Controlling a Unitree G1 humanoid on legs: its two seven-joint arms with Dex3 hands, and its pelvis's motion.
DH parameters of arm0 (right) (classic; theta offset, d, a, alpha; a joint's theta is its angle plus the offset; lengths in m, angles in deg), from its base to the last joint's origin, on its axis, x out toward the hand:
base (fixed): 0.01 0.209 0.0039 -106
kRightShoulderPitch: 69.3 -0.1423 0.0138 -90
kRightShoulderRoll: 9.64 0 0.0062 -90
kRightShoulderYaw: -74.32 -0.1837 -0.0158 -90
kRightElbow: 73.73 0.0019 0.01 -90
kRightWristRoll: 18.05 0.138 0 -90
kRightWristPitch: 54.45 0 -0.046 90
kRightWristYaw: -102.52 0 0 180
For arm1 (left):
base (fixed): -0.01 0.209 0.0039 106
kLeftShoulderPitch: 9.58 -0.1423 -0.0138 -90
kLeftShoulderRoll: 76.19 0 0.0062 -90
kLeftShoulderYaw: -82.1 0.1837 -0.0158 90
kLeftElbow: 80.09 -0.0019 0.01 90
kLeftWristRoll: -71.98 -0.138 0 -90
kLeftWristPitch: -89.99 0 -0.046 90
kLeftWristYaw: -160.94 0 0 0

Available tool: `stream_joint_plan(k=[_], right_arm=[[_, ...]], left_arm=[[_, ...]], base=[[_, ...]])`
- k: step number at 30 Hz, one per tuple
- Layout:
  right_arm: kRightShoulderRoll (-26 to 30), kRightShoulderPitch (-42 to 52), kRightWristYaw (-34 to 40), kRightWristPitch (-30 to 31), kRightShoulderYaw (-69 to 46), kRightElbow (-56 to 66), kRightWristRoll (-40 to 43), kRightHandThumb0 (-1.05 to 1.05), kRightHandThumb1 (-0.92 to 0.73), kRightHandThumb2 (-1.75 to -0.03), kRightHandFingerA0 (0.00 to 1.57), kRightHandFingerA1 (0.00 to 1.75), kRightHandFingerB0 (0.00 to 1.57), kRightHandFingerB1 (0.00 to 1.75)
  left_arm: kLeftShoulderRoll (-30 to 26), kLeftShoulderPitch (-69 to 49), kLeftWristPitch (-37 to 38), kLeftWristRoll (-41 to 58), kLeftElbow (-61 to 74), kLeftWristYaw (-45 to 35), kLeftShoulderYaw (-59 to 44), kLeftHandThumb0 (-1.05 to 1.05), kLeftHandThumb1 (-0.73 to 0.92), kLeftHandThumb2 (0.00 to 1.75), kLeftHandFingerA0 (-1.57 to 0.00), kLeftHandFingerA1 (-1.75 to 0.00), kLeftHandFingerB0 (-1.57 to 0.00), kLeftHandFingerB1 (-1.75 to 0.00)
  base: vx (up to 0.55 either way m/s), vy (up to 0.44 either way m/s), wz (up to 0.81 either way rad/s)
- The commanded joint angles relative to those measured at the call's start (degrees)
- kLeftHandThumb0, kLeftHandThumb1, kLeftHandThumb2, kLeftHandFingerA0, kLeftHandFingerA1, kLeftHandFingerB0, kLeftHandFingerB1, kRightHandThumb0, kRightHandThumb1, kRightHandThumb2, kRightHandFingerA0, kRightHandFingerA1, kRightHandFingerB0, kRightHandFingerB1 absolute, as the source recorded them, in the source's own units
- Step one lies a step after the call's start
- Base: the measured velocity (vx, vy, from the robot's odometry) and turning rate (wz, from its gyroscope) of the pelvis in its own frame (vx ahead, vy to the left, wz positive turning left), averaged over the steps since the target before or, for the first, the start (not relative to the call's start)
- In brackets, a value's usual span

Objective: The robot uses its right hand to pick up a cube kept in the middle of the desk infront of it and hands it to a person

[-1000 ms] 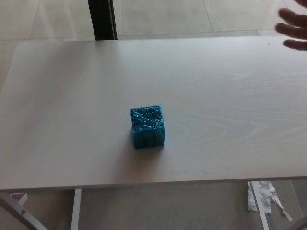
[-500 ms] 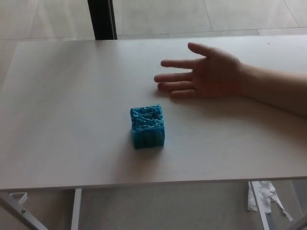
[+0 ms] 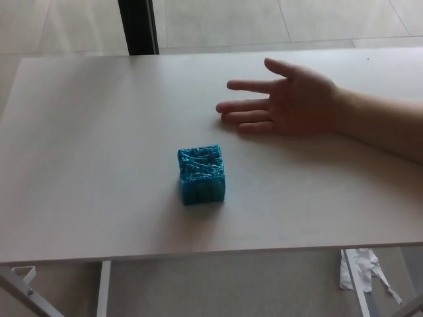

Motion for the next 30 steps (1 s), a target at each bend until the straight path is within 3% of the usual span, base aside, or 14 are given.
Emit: stream_joint_plan(k=[1, 3, 7, 8, 11, 12, 13, 15, 20, 23, 24, 25, 26, 30], right_arm=[[-6.8, -13.1, -0.1, 18.1, 26.8, 34.4, -9.6, -0.67, -0.58, -0.58, 0.43, 0.44, 0.34, 0.31], [-8.8, -16.2, -1.5, 17.1, 30.4, 31.6, -12.3, -0.63, -0.58, -0.58, 0.43, 0.54, 0.33, 0.32], [-10.4, -19.9, -3.1, 18.7, 35.6, 29.3, -15.4, -0.66, -0.59, -0.59, 0.34, 0.54, 0.32, 0.33], [-10.3, -20.6, -3.4, 18.5, 36.7, 28.5, -16.9, -0.68, -0.61, -0.59, 0.32, 0.54, 0.31, 0.32], [-10.7, -23.0, -5.1, 22.5, 42.4, 28.0, -20.3, -0.71, -0.59, -0.59, 0.31, 0.53, 0.33, 0.35], [-11.0, -23.4, -5.1, 23.0, 43.8, 27.4, -21.1, -0.70, -0.59, -0.59, 0.30, 0.54, 0.32, 0.36], [-11.1, -23.8, -5.1, 23.0, 45.2, 26.8, -22.6, -0.73, -0.47, -0.86, 0.28, 0.57, 0.26, 0.47], [-11.0, -24.2, -5.0, 23.3, 46.8, 26.2, -23.5, -0.71, -0.61, -0.59, 0.32, 0.53, 0.30, 0.36], [-11.7, -27.5, -5.5, 24.1, 54.2, 20.0, -28.6, -0.74, -0.63, -0.59, 0.35, 0.56, 0.29, 0.37], [-11.3, -29.7, -5.9, 24.4, 57.6, 16.4, -31.5, -0.76, -0.64, -0.60, 0.32, 0.55, 0.29, 0.37], [-11.2, -30.7, -6.2, 26.2, 58.9, 16.2, -32.8, -0.78, -0.51, -0.90, 0.26, 0.60, 0.22, 0.49], [-11.3, -31.6, -5.9, 26.1, 59.7, 14.7, -33.5, -0.80, -0.67, -0.61, 0.28, 0.56, 0.26, 0.39], [-11.4, -33.0, -6.0, 26.4, 60.8, 12.8, -34.4, -0.79, -0.51, -0.93, 0.25, 0.61, 0.19, 0.50], [-11.3, -35.6, -4.9, 27.3, 62.1, 10.2, -35.7, -0.79, -0.66, -0.61, 0.27, 0.59, 0.26, 0.39]], left_arm=[[0.2, 0.0, -0.1, 0.9, -0.7, 0.3, 0.4, -0.66, 0.39, 0.82, -0.68, -0.63, -0.59, -0.55], [0.3, 0.0, -0.1, 1.1, -0.6, 0.0, 0.2, -0.65, 0.50, 0.56, -0.72, -0.52, -0.65, -0.43], [0.2, 0.1, -0.1, 0.8, -0.6, 0.0, 0.5, -0.67, 0.38, 0.82, -0.70, -0.63, -0.58, -0.55], [0.2, 0.1, -0.1, 0.8, -0.5, 0.1, 0.5, -0.64, 0.50, 0.56, -0.74, -0.54, -0.64, -0.43], [0.1, 0.1, 0.0, 1.0, -0.3, -0.3, 0.4, -0.63, 0.50, 0.56, -0.71, -0.54, -0.64, -0.43], [0.1, 0.2, 0.0, 1.1, -0.3, -0.2, 0.3, -0.65, 0.39, 0.82, -0.66, -0.62, -0.59, -0.55], [0.1, 0.3, -0.1, 1.1, -0.3, -0.1, 0.3, -0.67, 0.38, 0.81, -0.67, -0.62, -0.60, -0.55], [0.1, 0.3, 0.1, 0.8, -0.4, -0.2, 0.5, -0.66, 0.50, 0.56, -0.70, -0.51, -0.64, -0.43], [-0.1, 0.1, 0.3, 0.9, -0.3, -0.8, 0.5, -0.67, 0.50, 0.56, -0.74, -0.54, -0.61, -0.42], [0.3, 0.5, 0.1, 1.0, -0.5, -0.6, 0.5, -0.67, 0.38, 0.81, -0.68, -0.62, -0.60, -0.55], [0.2, 0.7, -0.1, 0.6, -0.5, -0.1, 0.8, -0.66, 0.38, 0.81, -0.69, -0.61, -0.61, -0.55], [0.2, 0.7, 0.0, 1.0, -0.5, -0.6, 0.4, -0.66, 0.38, 0.81, -0.68, -0.62, -0.60, -0.55], [0.3, 0.8, -0.2, 1.1, -0.2, -0.7, 0.5, -0.66, 0.38, 0.81, -0.70, -0.64, -0.60, -0.56], [0.3, 1.1, 0.2, 0.6, -0.1, -0.4, 1.0, -0.63, 0.50, 0.56, -0.76, -0.55, -0.68, -0.44]], base=[[0.00, 0.000, 0.00], [0.00, 0.000, 0.00], [0.00, 0.000, 0.00], [0.00, 0.000, 0.00], [0.00, 0.000, 0.00], [0.00, 0.000, 0.00], [0.00, 0.000, 0.00], [0.00, 0.000, 0.00], [0.00, 0.000, 0.00], [0.00, 0.000, 0.00], [0.00, 0.000, 0.00], [0.00, 0.000, 0.00], [0.00, 0.000, 0.00], [0.00, 0.000, 0.00]])
